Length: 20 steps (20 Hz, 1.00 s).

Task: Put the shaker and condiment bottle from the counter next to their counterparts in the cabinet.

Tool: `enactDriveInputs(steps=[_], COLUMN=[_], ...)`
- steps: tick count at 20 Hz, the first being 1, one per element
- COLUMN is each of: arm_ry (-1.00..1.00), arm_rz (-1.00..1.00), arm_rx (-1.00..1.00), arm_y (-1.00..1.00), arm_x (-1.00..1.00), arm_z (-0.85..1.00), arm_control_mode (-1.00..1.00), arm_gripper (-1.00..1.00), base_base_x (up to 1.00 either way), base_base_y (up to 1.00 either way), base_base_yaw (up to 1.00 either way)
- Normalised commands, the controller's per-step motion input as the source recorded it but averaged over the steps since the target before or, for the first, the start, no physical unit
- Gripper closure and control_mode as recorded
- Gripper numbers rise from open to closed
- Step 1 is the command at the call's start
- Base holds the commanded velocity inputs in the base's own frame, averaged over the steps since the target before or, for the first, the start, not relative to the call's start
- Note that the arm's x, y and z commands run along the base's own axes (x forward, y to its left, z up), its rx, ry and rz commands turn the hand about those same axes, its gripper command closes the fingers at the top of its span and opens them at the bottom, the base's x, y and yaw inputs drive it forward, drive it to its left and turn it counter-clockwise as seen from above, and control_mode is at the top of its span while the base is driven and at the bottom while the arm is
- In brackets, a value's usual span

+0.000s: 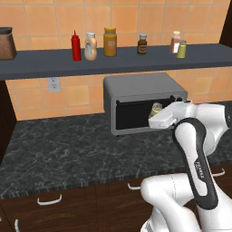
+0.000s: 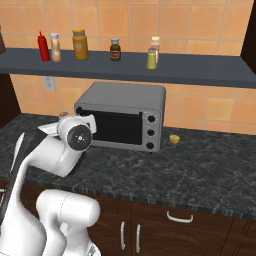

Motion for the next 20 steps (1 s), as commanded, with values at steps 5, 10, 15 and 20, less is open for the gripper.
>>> enactDriveInputs(steps=[5,10,15,20], arm_ry=[0.0,-0.04,-0.11,-0.03], arm_rz=[-0.26,-0.34,-0.32,-0.22], arm_rx=[0.06,0.07,0.03,0.0], arm_y=[-0.27,-0.39,-0.49,-0.35], arm_x=[-0.79,-0.74,-0.58,-0.23], arm_z=[0.8,0.65,0.6,0.81], arm_control_mode=[-1.0,-1.0,-1.0,-1.0], arm_gripper=[1.0,1.0,1.0,1.0], base_base_x=[0.0,0.0,0.0,0.0], base_base_y=[0.0,0.0,0.0,0.0], base_base_yaw=[0.0,0.0,0.0,0.0])
